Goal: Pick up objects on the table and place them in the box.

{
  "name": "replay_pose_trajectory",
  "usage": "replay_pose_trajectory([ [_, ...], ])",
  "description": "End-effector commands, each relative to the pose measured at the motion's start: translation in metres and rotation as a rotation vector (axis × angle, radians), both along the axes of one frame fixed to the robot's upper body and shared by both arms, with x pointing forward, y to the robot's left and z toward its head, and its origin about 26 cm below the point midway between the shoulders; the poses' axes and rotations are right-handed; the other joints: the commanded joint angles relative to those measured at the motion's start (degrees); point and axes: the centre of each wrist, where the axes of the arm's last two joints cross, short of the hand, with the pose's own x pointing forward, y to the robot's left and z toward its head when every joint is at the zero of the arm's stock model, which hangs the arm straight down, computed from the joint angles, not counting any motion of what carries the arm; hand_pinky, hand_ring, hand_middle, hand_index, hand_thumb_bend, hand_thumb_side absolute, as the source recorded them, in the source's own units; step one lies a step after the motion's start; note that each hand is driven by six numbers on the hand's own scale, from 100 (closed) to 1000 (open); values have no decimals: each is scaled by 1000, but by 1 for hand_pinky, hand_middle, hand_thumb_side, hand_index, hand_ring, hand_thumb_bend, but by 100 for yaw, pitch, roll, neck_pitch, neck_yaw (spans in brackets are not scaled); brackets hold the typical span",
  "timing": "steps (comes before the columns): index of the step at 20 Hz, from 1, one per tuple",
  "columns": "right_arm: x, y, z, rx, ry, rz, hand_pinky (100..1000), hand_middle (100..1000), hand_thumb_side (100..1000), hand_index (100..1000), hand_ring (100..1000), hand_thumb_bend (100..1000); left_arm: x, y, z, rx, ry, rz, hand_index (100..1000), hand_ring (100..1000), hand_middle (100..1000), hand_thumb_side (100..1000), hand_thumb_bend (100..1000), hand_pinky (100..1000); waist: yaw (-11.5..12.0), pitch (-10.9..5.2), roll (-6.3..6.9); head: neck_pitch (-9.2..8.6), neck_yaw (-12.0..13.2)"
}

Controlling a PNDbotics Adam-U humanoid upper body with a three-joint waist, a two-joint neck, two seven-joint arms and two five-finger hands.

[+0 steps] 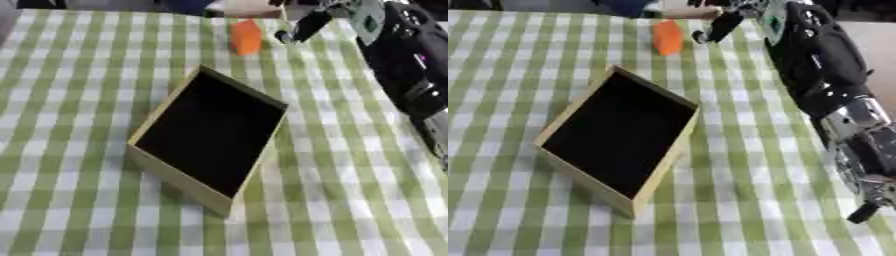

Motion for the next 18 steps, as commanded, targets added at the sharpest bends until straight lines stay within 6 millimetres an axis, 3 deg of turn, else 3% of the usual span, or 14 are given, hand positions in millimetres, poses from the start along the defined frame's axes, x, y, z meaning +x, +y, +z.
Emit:
replay_pose_trajectory([
  [1,-4,3,24,-27,-76,-3,986,951,428,1000,1000,242,-2,0,9,22,-30,-10,757,725,762,634,515,764,26,-84,6,-107,-41],
  [6,-4,9,29,-36,-95,9,983,957,443,1000,1000,243,-2,-1,11,23,-35,-13,755,724,762,635,511,764,54,4,-14,-172,-80],
  [18,-15,-2,39,-31,-95,57,979,961,447,1000,1000,227,-1,-2,14,27,-45,-15,754,723,762,639,503,764,110,188,-58,-294,-219],
])
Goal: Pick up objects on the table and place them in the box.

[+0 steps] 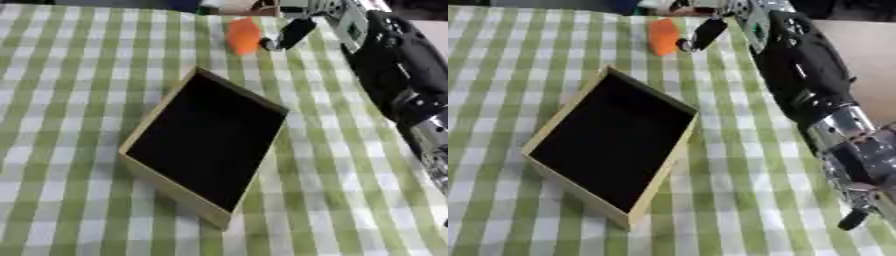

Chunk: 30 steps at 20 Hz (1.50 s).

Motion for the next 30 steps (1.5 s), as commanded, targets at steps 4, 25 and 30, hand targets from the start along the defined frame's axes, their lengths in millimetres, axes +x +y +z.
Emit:
replay_pose_trajectory([
  [4,-9,-3,27,-5,-56,3,980,963,438,1000,1000,235,-2,1,10,22,-34,-5,753,722,762,642,504,764,45,-61,-1,-148,-57],
  [25,-7,-1,27,-7,-65,-34,975,956,450,1000,998,231,-1,-1,17,23,-63,-15,751,719,763,646,494,765,240,228,-99,-453,-317],
  [30,-7,-4,24,-4,-61,-51,953,907,461,1000,976,219,-1,-1,17,19,-61,-11,750,718,763,648,491,764,292,301,-111,-476,-379],
])
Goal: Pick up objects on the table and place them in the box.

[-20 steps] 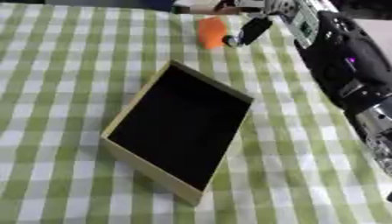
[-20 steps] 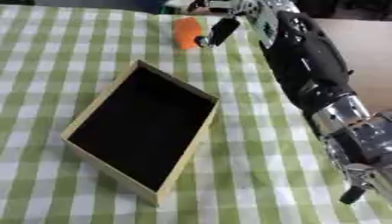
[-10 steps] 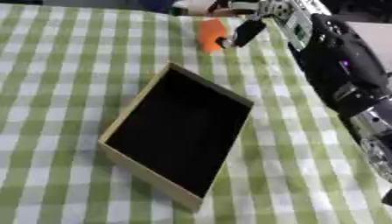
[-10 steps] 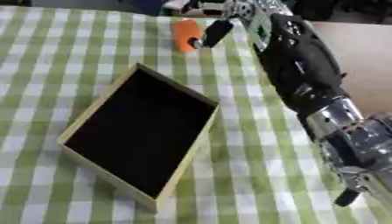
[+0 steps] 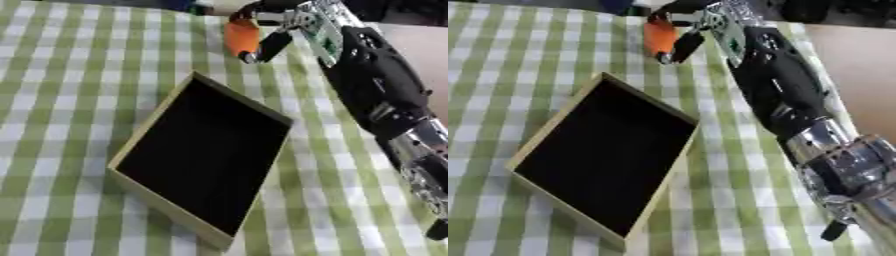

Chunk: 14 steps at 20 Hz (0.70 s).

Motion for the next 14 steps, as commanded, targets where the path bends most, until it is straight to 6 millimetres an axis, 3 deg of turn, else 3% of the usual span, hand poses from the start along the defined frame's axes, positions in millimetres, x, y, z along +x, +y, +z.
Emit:
replay_pose_trajectory([
  [1,-3,-8,11,-6,-22,-22,948,889,464,986,970,210,-3,2,8,17,-28,4,750,718,763,648,491,764,6,-103,25,-65,-22],
  [5,-4,-7,12,13,-32,-3,908,747,490,900,897,146,-3,2,8,19,-28,3,750,718,763,648,490,765,-17,-106,28,-19,8],
  [8,-4,-8,12,17,-47,-3,891,689,480,863,870,149,-3,1,9,19,-30,0,751,718,763,648,489,765,-13,-101,32,-50,3],
  [14,-6,-5,16,24,-133,5,852,519,462,685,744,168,-3,1,9,18,-29,-2,750,718,763,648,489,765,-24,-108,34,-31,20],
])
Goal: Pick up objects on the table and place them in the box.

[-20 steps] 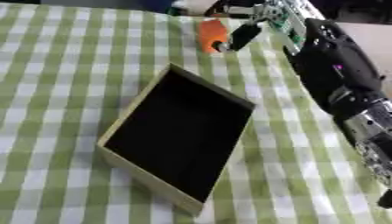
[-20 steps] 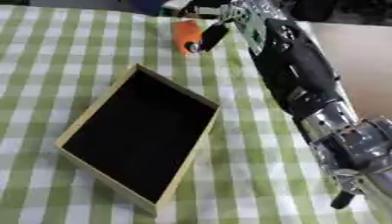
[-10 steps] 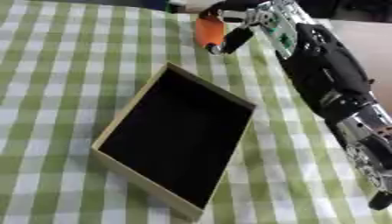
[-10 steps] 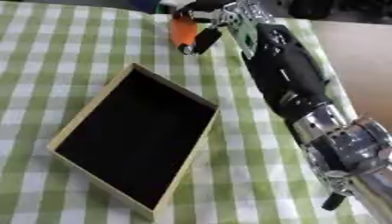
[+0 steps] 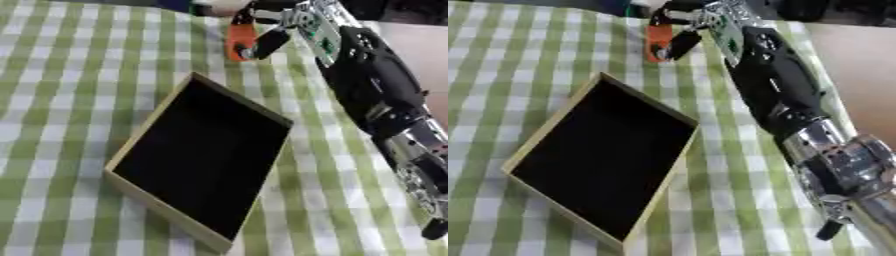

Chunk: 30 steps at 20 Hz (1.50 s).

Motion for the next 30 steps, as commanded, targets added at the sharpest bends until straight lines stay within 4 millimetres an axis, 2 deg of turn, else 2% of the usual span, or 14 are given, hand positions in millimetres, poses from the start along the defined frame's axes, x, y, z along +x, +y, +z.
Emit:
replay_pose_trajectory([
  [1,-6,-4,17,-6,-94,-7,841,480,448,639,708,174,-3,1,9,19,-28,-3,751,718,763,649,489,765,-11,-125,33,-37,18],
  [7,-5,-4,14,-7,-159,-8,811,357,421,495,623,163,-2,1,9,20,-29,-3,751,718,763,650,490,765,-4,-135,33,-31,7],
  [15,-6,-2,20,10,-198,-3,807,347,416,506,634,123,-3,2,9,25,-25,-3,753,720,763,646,492,766,-47,-247,42,57,28],
  [16,-7,-1,22,15,-203,1,805,349,418,508,631,114,-3,3,8,26,-23,-1,753,721,763,645,493,766,-66,-281,45,86,39],
  [17,-7,0,24,21,-204,5,801,351,474,511,629,103,-3,3,8,26,-21,1,754,721,763,645,493,766,-79,-313,48,115,44],
  [18,-8,0,26,26,-203,13,799,352,420,512,628,100,-3,3,8,27,-19,2,754,722,763,643,493,766,-99,-356,50,157,55],
  [25,-14,7,30,86,-135,116,752,359,451,519,610,100,-5,7,2,30,4,14,757,725,763,637,498,767,-258,-692,89,461,184],
  [30,-22,21,29,123,-31,239,730,375,472,534,606,100,-5,10,-1,30,18,21,760,729,764,630,505,768,-416,-957,122,717,355],
])
